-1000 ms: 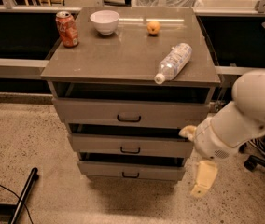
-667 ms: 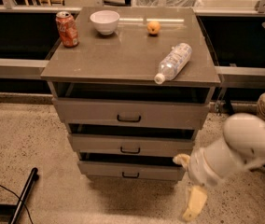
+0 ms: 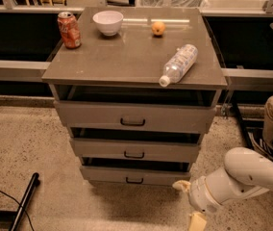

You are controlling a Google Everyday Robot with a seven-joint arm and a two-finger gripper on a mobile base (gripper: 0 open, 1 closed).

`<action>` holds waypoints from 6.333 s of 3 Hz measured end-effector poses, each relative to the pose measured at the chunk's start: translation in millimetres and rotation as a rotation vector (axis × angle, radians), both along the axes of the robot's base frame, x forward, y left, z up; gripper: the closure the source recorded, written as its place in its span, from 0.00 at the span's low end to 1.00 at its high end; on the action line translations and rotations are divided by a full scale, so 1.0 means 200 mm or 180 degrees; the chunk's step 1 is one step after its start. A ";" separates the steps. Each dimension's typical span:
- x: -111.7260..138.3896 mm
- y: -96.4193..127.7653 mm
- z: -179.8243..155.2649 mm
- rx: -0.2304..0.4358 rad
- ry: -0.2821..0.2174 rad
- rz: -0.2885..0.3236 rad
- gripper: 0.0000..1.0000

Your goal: Open bottom drawer

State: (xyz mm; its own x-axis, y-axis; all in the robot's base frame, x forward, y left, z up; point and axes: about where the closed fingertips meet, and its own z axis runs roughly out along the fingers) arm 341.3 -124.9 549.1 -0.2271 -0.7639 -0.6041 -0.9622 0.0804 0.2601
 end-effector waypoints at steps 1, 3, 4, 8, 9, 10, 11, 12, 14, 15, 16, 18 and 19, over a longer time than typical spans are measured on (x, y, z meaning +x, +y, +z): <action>0.10 0.01 -0.07 0.0091 0.0127 -0.0142 0.00; 0.22 0.19 -0.45 0.0910 -0.0411 -0.0693 0.00; 0.28 0.20 -0.55 0.0932 -0.0591 -0.0874 0.00; 0.41 0.18 -1.12 0.0503 -0.1074 -0.0364 0.00; 0.51 0.16 -1.14 0.0238 -0.1296 -0.0151 0.00; 0.84 0.03 -1.13 -0.0100 -0.1770 0.0125 0.00; 0.84 0.03 -1.13 -0.0100 -0.1770 0.0125 0.00; 0.94 0.00 -1.28 -0.0163 -0.1691 0.0051 0.00; 1.14 -0.15 -1.66 -0.0242 -0.1692 -0.0127 0.00; 1.24 -0.23 -1.74 -0.0296 -0.1763 -0.0190 0.07; 1.33 -0.29 -1.84 -0.0408 -0.1718 -0.0240 0.23; 1.35 -0.30 -1.89 -0.0304 -0.1637 -0.0305 0.53; 1.35 -0.30 -1.89 -0.0282 -0.1636 -0.0309 0.39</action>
Offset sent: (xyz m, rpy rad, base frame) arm 0.1147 0.0098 -0.1402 0.4037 -0.3284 -0.4924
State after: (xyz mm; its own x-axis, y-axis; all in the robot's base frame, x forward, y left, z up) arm 611.7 -185.4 171.4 0.0091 -0.8073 -0.5901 -0.9508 0.1758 -0.2551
